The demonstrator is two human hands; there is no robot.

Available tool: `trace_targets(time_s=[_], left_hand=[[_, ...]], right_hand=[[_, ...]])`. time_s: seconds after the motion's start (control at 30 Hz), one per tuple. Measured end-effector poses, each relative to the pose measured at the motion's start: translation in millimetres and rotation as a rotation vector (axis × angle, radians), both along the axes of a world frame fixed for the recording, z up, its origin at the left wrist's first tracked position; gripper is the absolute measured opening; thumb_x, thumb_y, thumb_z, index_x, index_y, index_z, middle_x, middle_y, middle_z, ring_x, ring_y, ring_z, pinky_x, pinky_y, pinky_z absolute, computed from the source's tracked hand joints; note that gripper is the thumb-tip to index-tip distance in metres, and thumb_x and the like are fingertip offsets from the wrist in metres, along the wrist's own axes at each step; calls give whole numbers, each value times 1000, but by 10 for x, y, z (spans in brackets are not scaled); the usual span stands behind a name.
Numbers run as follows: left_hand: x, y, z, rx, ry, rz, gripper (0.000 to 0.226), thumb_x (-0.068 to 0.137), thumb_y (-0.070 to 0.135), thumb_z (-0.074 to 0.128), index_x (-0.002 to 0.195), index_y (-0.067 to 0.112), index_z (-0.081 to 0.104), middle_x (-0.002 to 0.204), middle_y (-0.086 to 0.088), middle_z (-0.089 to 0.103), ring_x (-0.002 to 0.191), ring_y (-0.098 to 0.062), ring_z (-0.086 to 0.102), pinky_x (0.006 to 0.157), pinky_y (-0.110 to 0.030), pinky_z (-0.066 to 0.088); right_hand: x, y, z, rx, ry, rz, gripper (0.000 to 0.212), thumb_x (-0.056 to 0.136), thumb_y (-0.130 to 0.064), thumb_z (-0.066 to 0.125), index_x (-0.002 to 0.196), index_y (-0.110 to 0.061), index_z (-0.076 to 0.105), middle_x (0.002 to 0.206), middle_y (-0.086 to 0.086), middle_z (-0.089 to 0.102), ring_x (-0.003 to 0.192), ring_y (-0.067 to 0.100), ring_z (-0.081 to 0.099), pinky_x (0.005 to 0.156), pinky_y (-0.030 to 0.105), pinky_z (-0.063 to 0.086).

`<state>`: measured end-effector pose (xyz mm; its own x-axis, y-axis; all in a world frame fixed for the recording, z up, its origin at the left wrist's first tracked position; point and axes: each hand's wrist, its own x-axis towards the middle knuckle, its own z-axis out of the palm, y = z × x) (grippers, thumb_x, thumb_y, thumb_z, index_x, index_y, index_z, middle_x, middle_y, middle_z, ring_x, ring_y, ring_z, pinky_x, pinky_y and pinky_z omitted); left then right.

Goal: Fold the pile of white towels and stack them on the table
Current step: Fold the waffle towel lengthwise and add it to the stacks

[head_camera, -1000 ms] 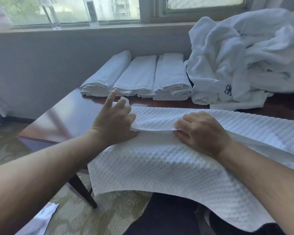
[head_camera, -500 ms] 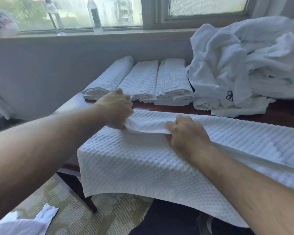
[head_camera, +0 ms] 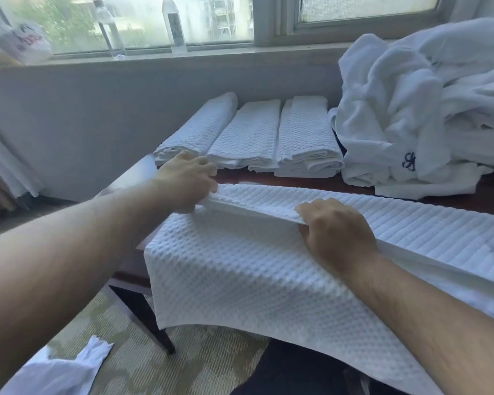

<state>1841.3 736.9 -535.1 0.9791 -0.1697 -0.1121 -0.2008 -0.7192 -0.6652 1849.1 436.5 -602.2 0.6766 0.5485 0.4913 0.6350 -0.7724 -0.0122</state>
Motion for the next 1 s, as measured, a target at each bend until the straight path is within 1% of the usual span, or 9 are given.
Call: trace_targets(time_s=[0.1,0.2,0.3,0.37,0.47,0.57,0.8,0.9,1.0], left_hand=[[63,142,1,-66,60,56,64,82,38,71,140,46,45,159,18,31,148,-7,24,109,-40,34],[115,197,-97,-118,39,137,65,83,37,67,142,42,41,140,17,51,131,-12,43,99,-37,40],[172,211,-188,-221,-49,168,55,86,34,62,138,37,44,132,11,53,122,-16,47,96,-39,43],[185,274,-161,-420,-120,213,49,86,41,66,132,32,49,130,9,54,123,-19,51,94,-39,46],[108,452,-151,-892,-187,303,40,77,46,80,102,26,56,100,10,60,102,-22,61,74,-33,44],[-26,561,-297,-1340,-261,345,37,76,32,86,98,23,58,95,5,68,85,-14,64,75,-33,50],[-111,673,-555,-1759,-594,402,20,94,11,66,81,22,54,96,-3,67,69,-16,69,68,-33,58],[-123,626,-471,-1635,-663,506,17,96,32,61,84,25,52,88,4,63,68,-20,67,69,-35,55],[-129,460,-320,-1534,-530,778,52,90,69,45,88,21,65,83,-4,69,79,-29,70,85,-40,57]], right_hand=[[-4,-10,22,-46,25,90,15,98,-20,56,96,-14,70,81,2,66,75,25,59,67,37,48],[-27,43,86,-150,80,135,26,104,-24,41,103,-20,67,96,-1,67,87,23,60,79,40,48],[-73,203,114,-161,82,45,20,103,-28,40,90,-21,53,87,-2,58,78,21,53,71,38,45],[-124,344,100,-152,71,13,23,105,-36,37,93,-22,52,88,1,58,77,23,52,67,37,37],[-133,430,25,-110,102,-1,28,106,-34,34,99,-21,58,94,1,62,84,23,54,70,37,36],[-97,365,-12,-18,109,12,25,103,-31,40,96,-21,62,90,-1,64,83,24,55,72,38,42],[-136,295,-43,244,-25,174,19,85,-7,73,104,-9,75,87,8,72,82,35,66,70,47,53],[-131,282,-50,256,-70,229,23,80,-6,78,103,-8,76,87,7,68,82,33,62,68,46,52],[-129,267,-45,264,-71,287,26,78,-5,81,103,-8,77,85,6,65,80,32,61,68,45,51]])
